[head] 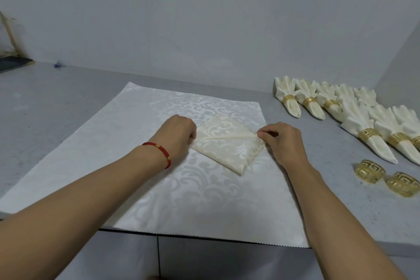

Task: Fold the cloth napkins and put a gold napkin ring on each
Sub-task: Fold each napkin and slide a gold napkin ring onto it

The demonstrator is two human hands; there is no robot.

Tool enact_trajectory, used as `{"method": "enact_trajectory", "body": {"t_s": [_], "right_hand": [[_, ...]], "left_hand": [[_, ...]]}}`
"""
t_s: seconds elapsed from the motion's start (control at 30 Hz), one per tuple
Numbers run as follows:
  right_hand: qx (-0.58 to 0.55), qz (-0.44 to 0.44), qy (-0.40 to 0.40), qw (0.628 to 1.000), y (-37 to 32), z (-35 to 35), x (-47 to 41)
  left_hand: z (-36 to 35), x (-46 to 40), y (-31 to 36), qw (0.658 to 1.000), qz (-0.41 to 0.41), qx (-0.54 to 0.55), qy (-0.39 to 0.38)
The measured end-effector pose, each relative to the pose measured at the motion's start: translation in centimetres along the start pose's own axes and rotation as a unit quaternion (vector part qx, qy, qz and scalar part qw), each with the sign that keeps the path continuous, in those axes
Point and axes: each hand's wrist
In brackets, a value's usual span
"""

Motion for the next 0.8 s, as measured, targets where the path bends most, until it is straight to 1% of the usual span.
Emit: {"method": "enact_trajectory", "body": {"t_s": [0.2,0.33,0.43,0.6,0.67,0.73,0.77,0.8], "right_hand": [[-0.004,0.006,0.015,1.000,-0.2,0.2,0.1],[0.012,-0.008,-0.018,1.000,0.0,0.3,0.2],[0.045,-0.005,-0.029,0.999,0.0,0.3,0.1],[0.074,0.008,-0.048,0.996,-0.4,0.5,0.3],[0.110,0.010,-0.071,0.991,-0.8,0.8,0.3],[0.188,0.029,-0.084,0.978,-1.5,1.1,0.4],[0.222,0.055,-0.076,0.971,-2.1,1.3,0.4],[0.231,0.091,-0.064,0.967,-2.8,1.5,0.5]], "left_hand": [[-0.5,0.8,-0.4,0.998,-0.040,-0.013,0.051],[-0.9,0.8,-0.4,0.994,-0.079,-0.016,0.077],[-1.5,0.9,-0.6,0.989,-0.115,-0.024,0.093],[-1.8,1.2,-0.4,0.989,-0.119,-0.002,0.092],[-1.8,1.1,-0.4,0.989,-0.111,0.008,0.097],[-2.0,1.0,-0.6,0.989,-0.110,0.012,0.100],[-2.1,0.9,-0.7,0.988,-0.111,0.011,0.102],[-2.1,1.0,-0.7,0.988,-0.113,0.011,0.102]]}}
Point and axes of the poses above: each hand's wrist, its own x-axis away from the middle knuckle, its own z-axis out of the back of the hand, y = z × x, and after that the axes turned 5 degrees about -x, right-handed
